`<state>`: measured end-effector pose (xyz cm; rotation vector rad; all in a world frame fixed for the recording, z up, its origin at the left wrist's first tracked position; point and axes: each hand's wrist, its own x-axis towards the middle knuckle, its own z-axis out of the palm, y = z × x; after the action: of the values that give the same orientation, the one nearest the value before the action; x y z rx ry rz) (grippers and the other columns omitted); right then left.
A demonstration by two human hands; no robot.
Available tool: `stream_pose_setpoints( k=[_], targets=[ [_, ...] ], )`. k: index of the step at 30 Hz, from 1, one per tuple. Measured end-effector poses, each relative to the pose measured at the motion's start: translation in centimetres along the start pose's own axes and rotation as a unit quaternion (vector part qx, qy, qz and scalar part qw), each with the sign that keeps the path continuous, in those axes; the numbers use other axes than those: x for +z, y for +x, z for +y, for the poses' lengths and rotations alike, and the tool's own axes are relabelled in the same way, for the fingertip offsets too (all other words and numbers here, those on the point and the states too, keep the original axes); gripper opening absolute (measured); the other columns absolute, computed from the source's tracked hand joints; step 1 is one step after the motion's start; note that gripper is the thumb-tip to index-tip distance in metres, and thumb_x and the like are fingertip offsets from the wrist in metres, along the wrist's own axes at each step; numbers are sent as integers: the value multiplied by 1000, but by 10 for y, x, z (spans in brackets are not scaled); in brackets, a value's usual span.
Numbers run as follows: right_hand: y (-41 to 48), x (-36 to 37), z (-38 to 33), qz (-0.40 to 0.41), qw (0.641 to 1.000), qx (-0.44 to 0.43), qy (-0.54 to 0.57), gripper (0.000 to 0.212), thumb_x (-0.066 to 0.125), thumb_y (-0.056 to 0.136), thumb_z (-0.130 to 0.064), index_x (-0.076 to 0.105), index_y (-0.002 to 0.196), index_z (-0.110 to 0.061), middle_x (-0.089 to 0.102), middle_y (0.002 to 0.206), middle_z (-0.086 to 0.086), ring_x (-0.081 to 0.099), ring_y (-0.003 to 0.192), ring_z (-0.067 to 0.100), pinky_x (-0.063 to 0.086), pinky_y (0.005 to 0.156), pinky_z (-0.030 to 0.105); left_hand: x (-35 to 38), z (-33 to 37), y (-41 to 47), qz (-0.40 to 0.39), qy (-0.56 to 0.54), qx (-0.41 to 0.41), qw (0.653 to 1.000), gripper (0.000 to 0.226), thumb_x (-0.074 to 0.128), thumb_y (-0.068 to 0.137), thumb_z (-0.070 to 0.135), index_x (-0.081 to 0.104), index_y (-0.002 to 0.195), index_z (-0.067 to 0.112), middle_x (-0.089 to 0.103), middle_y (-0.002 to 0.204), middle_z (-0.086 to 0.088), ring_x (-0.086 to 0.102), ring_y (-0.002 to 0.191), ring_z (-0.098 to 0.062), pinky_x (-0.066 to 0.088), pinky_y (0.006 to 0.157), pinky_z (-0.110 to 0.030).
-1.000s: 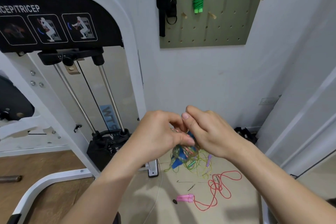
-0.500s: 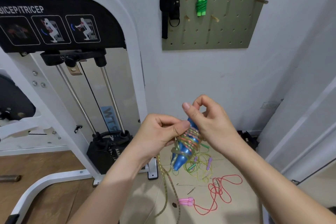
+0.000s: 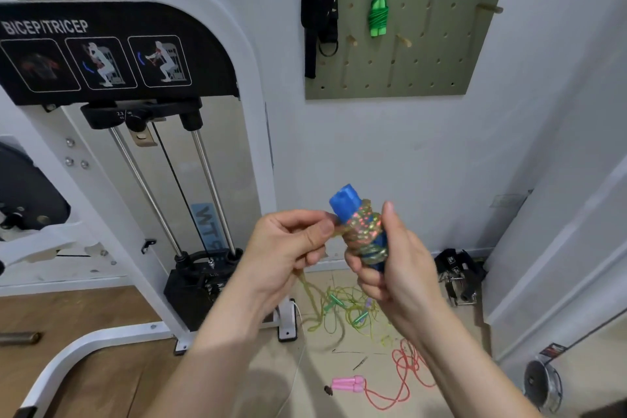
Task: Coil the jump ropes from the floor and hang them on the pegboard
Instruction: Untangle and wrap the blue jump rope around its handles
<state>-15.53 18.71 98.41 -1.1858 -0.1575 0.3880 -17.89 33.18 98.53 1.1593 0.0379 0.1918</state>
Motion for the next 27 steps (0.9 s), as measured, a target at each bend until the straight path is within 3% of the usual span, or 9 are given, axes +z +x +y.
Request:
stream_pose_setpoints(
  k=[3,6,9,11,13,17,23,25,27],
  targets=[
    [-2,-9,-18,-93,991,52,-76,53,39,94,-53,63,84,-7,46,47,13,18,34,9,10,38,15,-23,7,4,-136,23,-45,989,43,94,43,26,75,76,4,64,60,-9,44,40,-9,33,38,-13],
    [2,-19,-30,-226,960,62,-153,38,51,92,-53,53,91,-15,48,46,13,19,30,10,12,35,12,-30,20,-1,-253,204,-82,942,23,86,55,13,77,76,19,68,63,1,55,53,-6,39,53,-19],
    [5,-25,-36,-336,910,80,-229,24,51,92,-44,47,81,-23,51,47,10,23,31,12,14,32,14,-30,32,-1,-313,345,-103,879,17,74,72,4,78,76,19,68,69,-6,54,64,-12,41,63,-30],
    [5,-25,-39,-371,877,108,-285,21,51,93,-39,45,80,-23,52,51,9,31,34,15,17,32,15,-26,38,0,-337,368,-128,857,13,74,76,2,77,88,7,69,75,-6,57,70,-10,47,69,-25],
    [5,-21,-41,-392,842,124,-351,23,51,92,-40,44,84,-20,53,56,12,41,38,14,21,34,17,-19,42,3,-343,405,-146,835,19,72,78,-2,75,95,7,69,72,5,59,67,-2,46,68,-15],
    [9,-14,-41,-374,781,86,-494,39,46,98,-46,46,105,-8,61,81,24,51,51,20,39,50,27,-5,45,7,-340,522,-116,774,14,69,83,2,73,93,11,69,75,0,57,67,-2,46,67,-14],
    [8,-10,-36,-277,726,5,-630,20,35,99,-34,47,93,-19,63,72,6,59,51,16,51,63,38,6,41,7,-240,587,-72,770,25,58,76,-5,72,82,15,66,59,9,60,59,1,52,65,-18],
    [9,-10,-33,-231,694,-26,-681,18,32,98,-33,45,91,-21,64,79,5,61,64,19,51,69,38,11,39,5,-231,636,-32,735,23,58,77,2,71,87,20,64,61,11,60,61,1,52,66,-20],
    [9,-11,-27,-187,668,-52,-718,16,31,98,-32,44,97,-22,63,91,6,60,85,27,48,76,39,14,37,3,-240,679,-13,694,26,59,81,8,67,99,24,68,77,10,63,77,-4,52,74,-25]
  ],
)
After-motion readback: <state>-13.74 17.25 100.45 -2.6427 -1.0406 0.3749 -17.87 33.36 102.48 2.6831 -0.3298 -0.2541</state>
